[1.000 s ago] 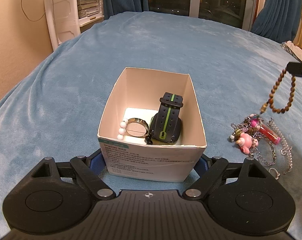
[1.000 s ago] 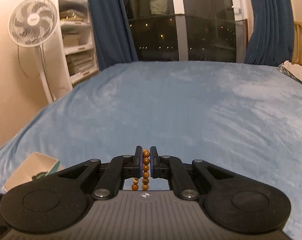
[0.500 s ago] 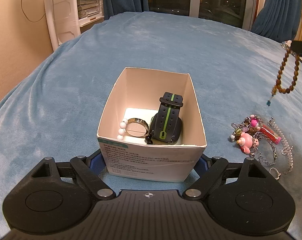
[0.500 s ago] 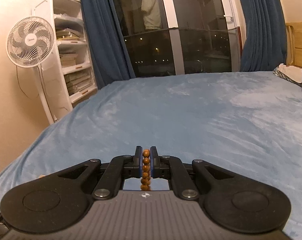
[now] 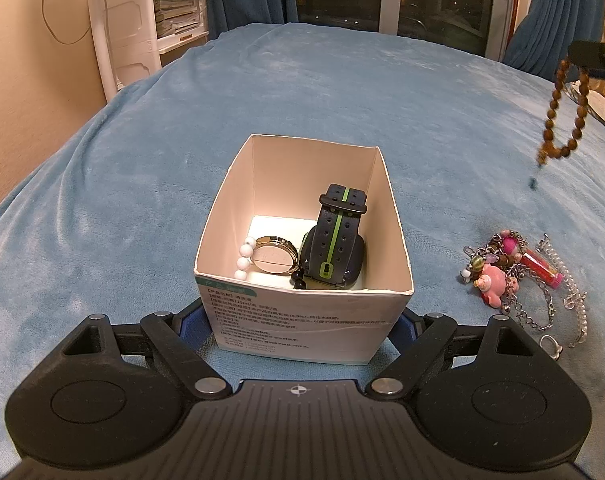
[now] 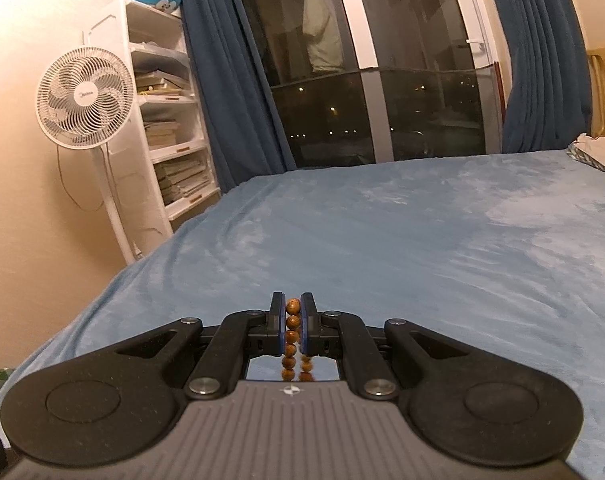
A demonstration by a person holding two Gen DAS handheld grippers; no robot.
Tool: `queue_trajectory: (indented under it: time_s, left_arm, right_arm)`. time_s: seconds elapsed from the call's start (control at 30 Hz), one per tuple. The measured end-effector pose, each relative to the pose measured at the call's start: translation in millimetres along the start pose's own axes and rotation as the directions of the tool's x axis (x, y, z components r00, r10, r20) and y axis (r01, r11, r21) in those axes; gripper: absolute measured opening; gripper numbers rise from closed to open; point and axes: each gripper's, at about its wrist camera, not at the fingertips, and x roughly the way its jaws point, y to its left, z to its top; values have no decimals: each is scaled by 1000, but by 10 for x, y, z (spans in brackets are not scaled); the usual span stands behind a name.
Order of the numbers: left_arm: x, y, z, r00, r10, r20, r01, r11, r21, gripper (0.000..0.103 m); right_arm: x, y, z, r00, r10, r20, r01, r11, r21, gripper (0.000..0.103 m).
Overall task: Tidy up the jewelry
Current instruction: 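Carry the brown bead bracelet over the white box and release it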
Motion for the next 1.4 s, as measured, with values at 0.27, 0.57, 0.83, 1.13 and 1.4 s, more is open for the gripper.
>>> queue_trajectory:
  time_s: [0.27, 0.57, 0.83, 1.13, 1.4]
  left_arm:
    - [0, -1, -1, 1000, 0, 0, 0, 1000, 1, 60]
    - [1, -3, 0, 1000, 0, 0, 0, 1000, 1, 60]
    - [7, -10, -3, 1000, 2, 1, -2, 1000, 7, 60]
    - [14, -5, 3, 1000, 0, 0, 0, 1000, 7, 60]
    - [13, -4, 1, 1000, 0, 0, 0, 1000, 7, 60]
  right_arm:
    - [-29, 89, 38, 999, 36, 16, -36, 999, -2, 103]
    - [-16, 225, 53, 996, 87, 31, -86, 996, -10, 103]
    - [-13, 505, 69, 985, 167, 43, -165, 985, -43, 103]
    - [-12, 796, 113, 965, 259, 49, -255, 964, -73, 103]
    - [-5, 995, 118, 947, 319, 45, -313, 944, -102, 103]
